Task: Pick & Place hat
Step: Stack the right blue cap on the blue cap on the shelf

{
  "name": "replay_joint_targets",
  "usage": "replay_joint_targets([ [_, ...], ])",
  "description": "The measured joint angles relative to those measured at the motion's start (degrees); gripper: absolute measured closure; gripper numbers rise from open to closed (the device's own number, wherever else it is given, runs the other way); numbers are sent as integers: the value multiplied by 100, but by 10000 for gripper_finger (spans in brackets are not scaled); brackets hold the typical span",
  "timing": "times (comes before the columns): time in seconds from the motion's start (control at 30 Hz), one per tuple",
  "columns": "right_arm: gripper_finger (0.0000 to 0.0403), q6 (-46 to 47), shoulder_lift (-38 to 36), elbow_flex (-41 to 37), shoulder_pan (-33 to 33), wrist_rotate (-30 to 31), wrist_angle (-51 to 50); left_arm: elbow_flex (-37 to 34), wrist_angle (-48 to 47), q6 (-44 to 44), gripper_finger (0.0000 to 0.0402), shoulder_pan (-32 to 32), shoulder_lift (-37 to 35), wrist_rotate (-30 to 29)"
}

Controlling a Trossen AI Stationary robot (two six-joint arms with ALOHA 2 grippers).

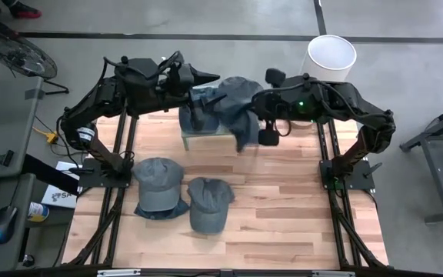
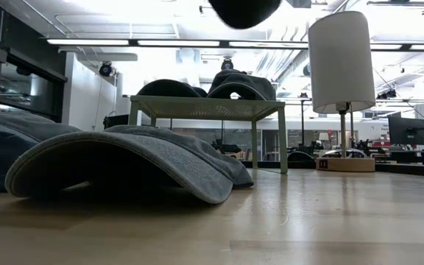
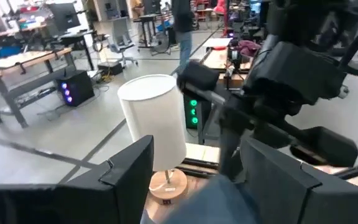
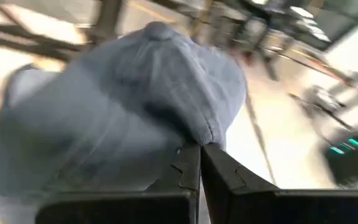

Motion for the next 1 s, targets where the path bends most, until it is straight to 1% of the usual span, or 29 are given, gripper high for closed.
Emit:
replay_joint_targets([
  [0.27,402,202,0,0,173,1705,669,0,-15,-1022,165,0,20,-916],
  [0.4,402,112,0,0,204,2732,1064,0,-8,-1374,165,0,20,-1118],
  [0.47,402,81,0,0,193,2986,1232,0,-10,-1528,165,0,20,-1124],
  [0.57,402,-21,0,0,125,3137,1454,0,14,-1812,165,0,20,-1128],
  [0.73,402,-42,17,0,-40,3161,1560,0,140,-2095,165,-2,20,-1095],
  [0.87,402,-53,17,0,-153,2981,1560,-22,169,-2467,165,-2,90,-984],
  [1.0,403,-57,17,1,-195,2960,1560,-39,176,-2749,165,-2,298,-959],
])
